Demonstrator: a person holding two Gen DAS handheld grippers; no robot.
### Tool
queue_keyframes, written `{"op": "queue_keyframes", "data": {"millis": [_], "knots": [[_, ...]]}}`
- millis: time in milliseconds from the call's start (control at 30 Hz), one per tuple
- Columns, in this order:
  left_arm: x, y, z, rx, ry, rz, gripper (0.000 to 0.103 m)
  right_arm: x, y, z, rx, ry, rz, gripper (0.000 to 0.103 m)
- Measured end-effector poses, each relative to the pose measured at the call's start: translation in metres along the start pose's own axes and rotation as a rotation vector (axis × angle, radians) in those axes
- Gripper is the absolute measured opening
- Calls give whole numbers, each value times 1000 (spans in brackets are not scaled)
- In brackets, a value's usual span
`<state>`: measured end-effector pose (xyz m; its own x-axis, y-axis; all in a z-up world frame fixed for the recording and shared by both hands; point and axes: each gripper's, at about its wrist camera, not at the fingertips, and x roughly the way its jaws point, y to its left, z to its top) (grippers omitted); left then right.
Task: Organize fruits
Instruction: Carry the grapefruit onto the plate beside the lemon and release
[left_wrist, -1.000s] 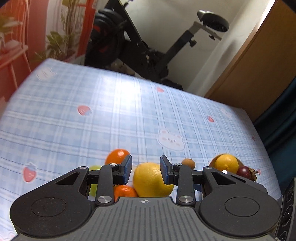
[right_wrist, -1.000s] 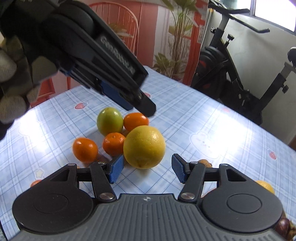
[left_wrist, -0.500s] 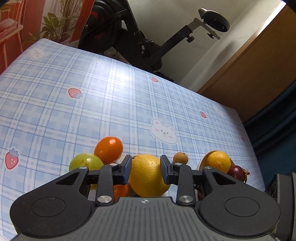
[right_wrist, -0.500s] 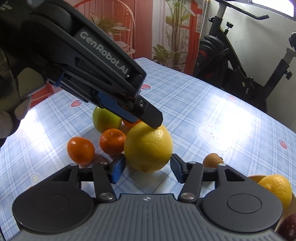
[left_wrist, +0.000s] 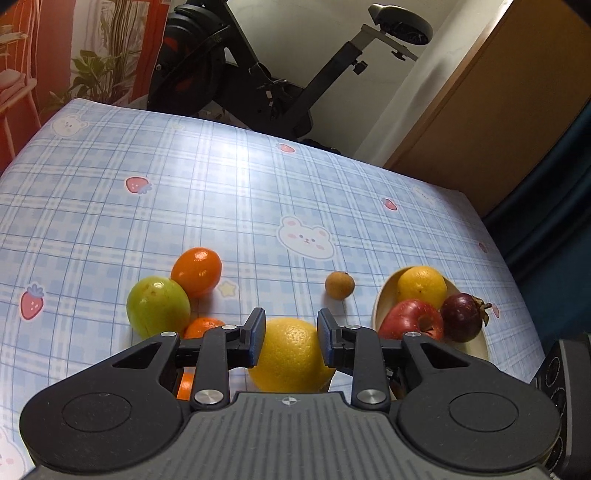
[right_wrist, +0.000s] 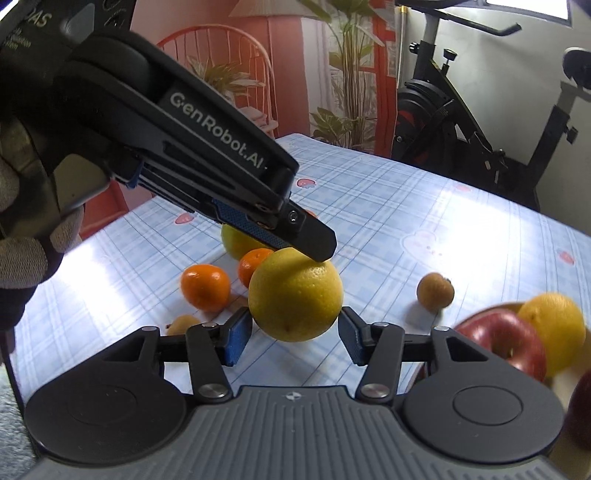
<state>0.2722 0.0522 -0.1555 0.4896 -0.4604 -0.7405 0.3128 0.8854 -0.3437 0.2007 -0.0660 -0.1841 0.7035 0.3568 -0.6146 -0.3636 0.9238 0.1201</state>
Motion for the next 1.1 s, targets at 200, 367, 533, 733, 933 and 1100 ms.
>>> {"op": "queue_keyframes", "data": {"millis": [200, 367, 533, 733, 933, 1100], "knots": [[-22, -14, -3, 7, -30, 17, 32, -27, -1, -5, 31, -74, 36, 55], [-38, -35, -9, 10, -71, 33, 34, -58, -2, -13, 53, -159, 54, 54], [-38, -67, -11, 42, -63, 32, 34, -86, -11, -28, 64, -211, 25, 54], [-37, -121, -5, 112, -72, 0, 34, -130, -35, -43, 115, -301, -40, 55], [-11, -165, -4, 191, -47, -12, 34, -152, -61, -59, 184, -333, -111, 54], [16, -186, -5, 230, -11, 6, 34, -154, -78, -71, 249, -324, -136, 54]]}}
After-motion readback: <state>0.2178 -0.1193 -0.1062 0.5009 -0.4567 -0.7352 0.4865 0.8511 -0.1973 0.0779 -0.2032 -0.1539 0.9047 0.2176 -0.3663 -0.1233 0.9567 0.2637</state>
